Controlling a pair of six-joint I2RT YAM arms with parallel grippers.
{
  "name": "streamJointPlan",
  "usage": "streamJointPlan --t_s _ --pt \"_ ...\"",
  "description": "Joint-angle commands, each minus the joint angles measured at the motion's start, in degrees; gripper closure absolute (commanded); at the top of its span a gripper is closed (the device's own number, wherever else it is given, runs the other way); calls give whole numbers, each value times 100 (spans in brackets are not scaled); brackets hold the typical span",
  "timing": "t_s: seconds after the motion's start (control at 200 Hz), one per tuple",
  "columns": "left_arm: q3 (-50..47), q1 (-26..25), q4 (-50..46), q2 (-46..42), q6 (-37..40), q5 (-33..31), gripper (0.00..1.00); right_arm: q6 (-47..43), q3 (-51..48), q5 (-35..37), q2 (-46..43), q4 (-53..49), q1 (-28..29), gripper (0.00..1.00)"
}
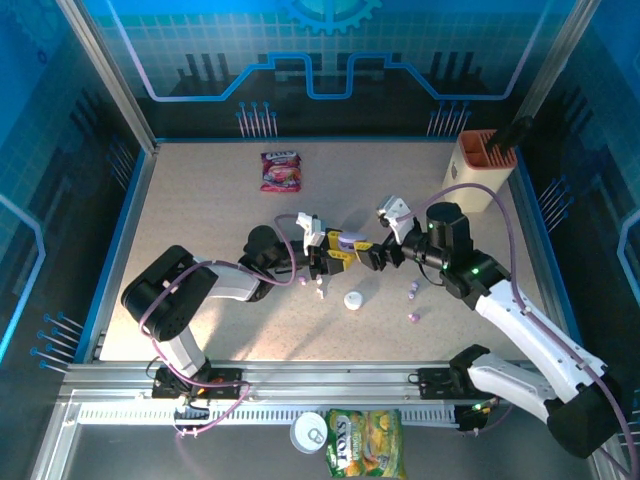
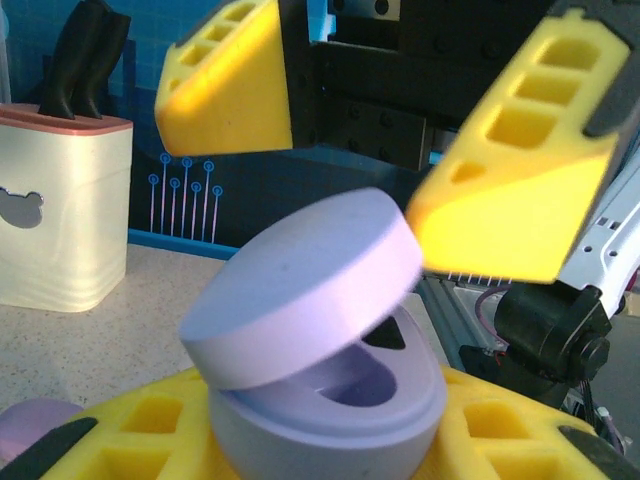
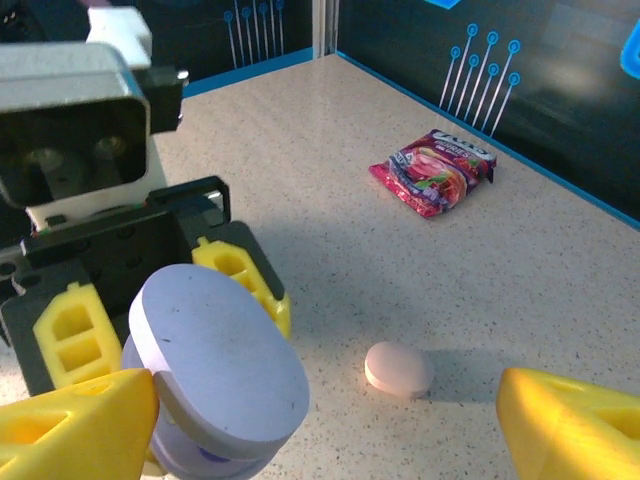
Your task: Insert the wireless bluetooth earbuds into the charging case
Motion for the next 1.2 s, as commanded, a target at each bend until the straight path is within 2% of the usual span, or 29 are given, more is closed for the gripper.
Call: streamJointPlan --t_s 0.0,0.12,0.23,0.35,0.465,0.57,0.7,0.79,0.91,1.035,1.196 --pt "-37 -52 225 -24 115 229 62 326 251 182 125 204 -150 12" --pt "-37 -45 225 4 117 229 62 596 528 408 282 24 -260 13" --pt "-39 -46 225 22 131 203 62 732 606 267 256 -87 -392 13" --pt "-30 -42 223 55 166 159 62 761 415 -197 -40 53 -459 13" --pt "-13 -26 225 81 194 141 62 1172 -46 -77 -549 351 -620 13" --pt "26 -5 225 113 199 132 62 1816 -432 89 -921 399 -1077 14" --pt "66 4 225 113 209 123 62 2977 -816 150 -1034 1 -1984 19" --pt "76 8 225 110 204 127 62 3379 -947 223 -846 -648 -2473 21" --pt "75 26 225 99 195 143 62 3565 -1068 91 -343 -1305 -2716 22" --pt "74 35 225 101 173 143 62 3631 -1218 -269 362 -1470 -2728 24" --pt "57 50 225 75 163 152 62 3971 -1534 -593 904 -1191 -2666 32"
